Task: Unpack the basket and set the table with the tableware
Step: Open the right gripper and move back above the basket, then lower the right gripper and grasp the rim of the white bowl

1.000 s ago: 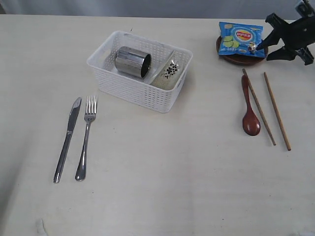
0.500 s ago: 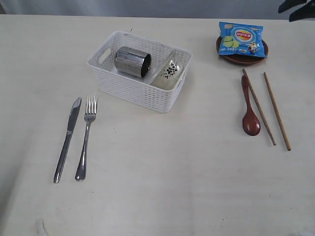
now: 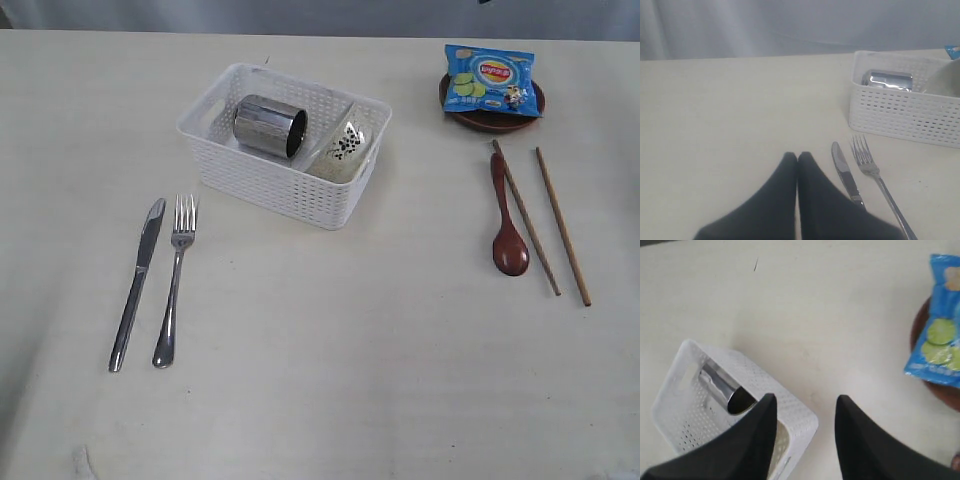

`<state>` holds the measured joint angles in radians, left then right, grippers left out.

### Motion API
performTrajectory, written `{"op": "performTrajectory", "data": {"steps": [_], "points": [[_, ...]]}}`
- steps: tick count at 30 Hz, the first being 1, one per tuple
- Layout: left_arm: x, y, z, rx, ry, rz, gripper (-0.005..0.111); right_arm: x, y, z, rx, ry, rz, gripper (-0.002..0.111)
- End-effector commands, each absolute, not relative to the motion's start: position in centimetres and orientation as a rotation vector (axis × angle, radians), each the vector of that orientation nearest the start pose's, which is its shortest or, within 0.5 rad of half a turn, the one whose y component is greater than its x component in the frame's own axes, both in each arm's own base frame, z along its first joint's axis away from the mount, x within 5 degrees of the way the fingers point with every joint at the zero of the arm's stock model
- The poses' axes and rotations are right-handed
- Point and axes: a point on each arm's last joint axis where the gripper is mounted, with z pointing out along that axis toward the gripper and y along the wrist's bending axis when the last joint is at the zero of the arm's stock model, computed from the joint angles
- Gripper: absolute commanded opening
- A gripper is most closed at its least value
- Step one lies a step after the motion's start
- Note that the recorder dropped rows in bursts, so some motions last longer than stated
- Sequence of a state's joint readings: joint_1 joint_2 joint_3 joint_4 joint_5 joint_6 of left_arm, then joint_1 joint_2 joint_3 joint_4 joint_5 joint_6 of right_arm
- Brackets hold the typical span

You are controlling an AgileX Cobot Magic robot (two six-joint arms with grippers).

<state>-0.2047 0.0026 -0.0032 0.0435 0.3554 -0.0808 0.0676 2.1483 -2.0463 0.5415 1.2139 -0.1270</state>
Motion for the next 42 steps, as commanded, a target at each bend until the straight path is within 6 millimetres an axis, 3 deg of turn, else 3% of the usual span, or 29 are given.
{"op": "performTrajectory", "data": {"steps": [1,8,12,16,24,32,34,38,42], "points": [[5.3,-1.0,18.2,0.147,1.825,-0.157,0.0,44.8,12.7,28.6,-0.219,2.766,0.522,0.037],[5.3,-1.0,18.2,0.147,1.825,-0.157,0.0,41.2,21.0,29.0,-0.311,2.78,0.296,0.037],[5.3,-1.0,18.2,0.147,1.825,-0.157,0.0,39.5,24.0,29.1,-0.322,2.776,0.262,0.037],[5.3,-1.0,18.2,0.147,1.825,-0.157,0.0,38.4,25.6,29.1,-0.315,2.754,0.186,0.037],[5.3,-1.0,18.2,0.147,1.825,-0.157,0.0,37.3,27.1,29.4,-0.281,2.748,0.191,0.037],[5.3,-1.0,18.2,0.147,1.825,-0.157,0.0,37.7,26.4,29.7,-0.301,2.698,0.068,0.037],[5.3,-1.0,18.2,0.147,1.825,-0.157,0.0,37.8,25.8,28.5,-0.321,2.707,-0.026,0.037],[5.3,-1.0,18.2,0.147,1.825,-0.157,0.0,36.8,24.9,24.4,-0.327,2.835,-0.13,0.037],[5.3,-1.0,18.2,0.147,1.825,-0.157,0.0,36.9,24.6,24.0,-0.247,2.858,-0.124,0.037]]}}
